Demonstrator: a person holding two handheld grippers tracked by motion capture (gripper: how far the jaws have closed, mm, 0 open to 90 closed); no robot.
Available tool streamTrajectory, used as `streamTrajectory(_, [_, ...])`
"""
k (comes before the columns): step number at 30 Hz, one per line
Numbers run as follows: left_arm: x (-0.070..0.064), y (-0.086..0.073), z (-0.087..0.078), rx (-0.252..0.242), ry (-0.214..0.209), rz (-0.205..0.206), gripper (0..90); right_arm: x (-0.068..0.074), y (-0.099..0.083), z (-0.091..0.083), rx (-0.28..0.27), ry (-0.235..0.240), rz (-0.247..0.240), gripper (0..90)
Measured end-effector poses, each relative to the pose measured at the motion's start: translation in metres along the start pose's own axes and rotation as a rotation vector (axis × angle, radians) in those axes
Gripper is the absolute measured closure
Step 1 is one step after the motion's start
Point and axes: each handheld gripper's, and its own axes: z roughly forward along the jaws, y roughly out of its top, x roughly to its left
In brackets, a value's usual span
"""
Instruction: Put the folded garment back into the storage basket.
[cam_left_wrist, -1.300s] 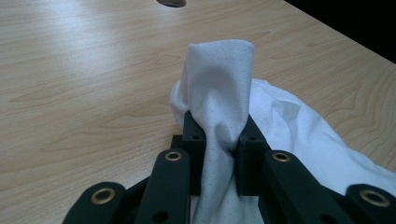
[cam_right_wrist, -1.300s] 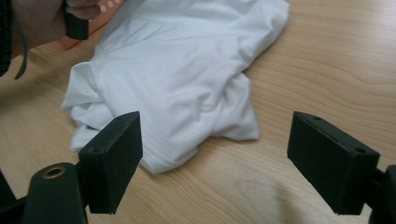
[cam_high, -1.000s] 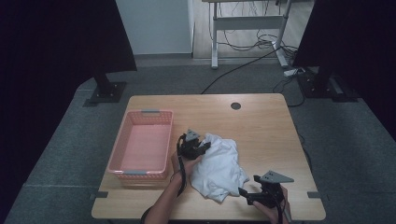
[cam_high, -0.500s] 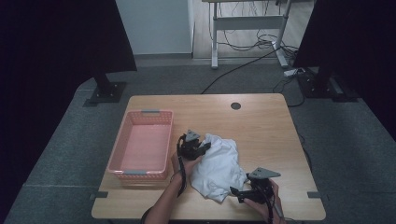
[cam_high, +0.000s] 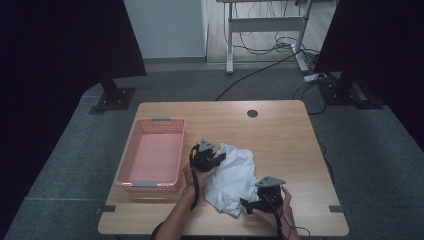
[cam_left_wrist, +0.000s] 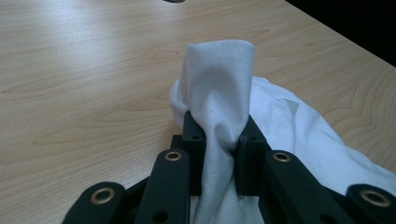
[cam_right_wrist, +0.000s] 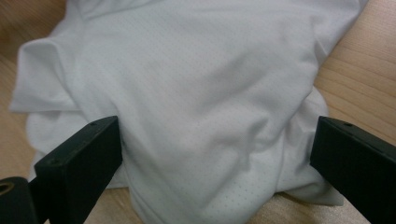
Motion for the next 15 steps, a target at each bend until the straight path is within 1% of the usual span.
streamTrajectory(3, [0.0002,-0.0005,-0.0005,0.0,-0.001,-0.002,76.5,0.0016,0.0011,0.003,0.014,-0.032,-0.015,0.0])
streamTrajectory(6, [0.0003,-0.0006,-0.001,-0.002,-0.001,-0.004,76.5,0.003,0.001,0.0078,0.048,-0.054,-0.034,0.0])
streamTrajectory(11, [0.0007,-0.0013,-0.0016,0.0,0.002,-0.006,76.4,0.005,0.0051,0.0095,0.087,-0.072,-0.036,0.0])
streamTrajectory(15, [0.0017,-0.003,-0.0024,0.0,0.001,-0.01,76.4,0.0055,0.0058,0.0096,0.094,-0.075,-0.034,0.8])
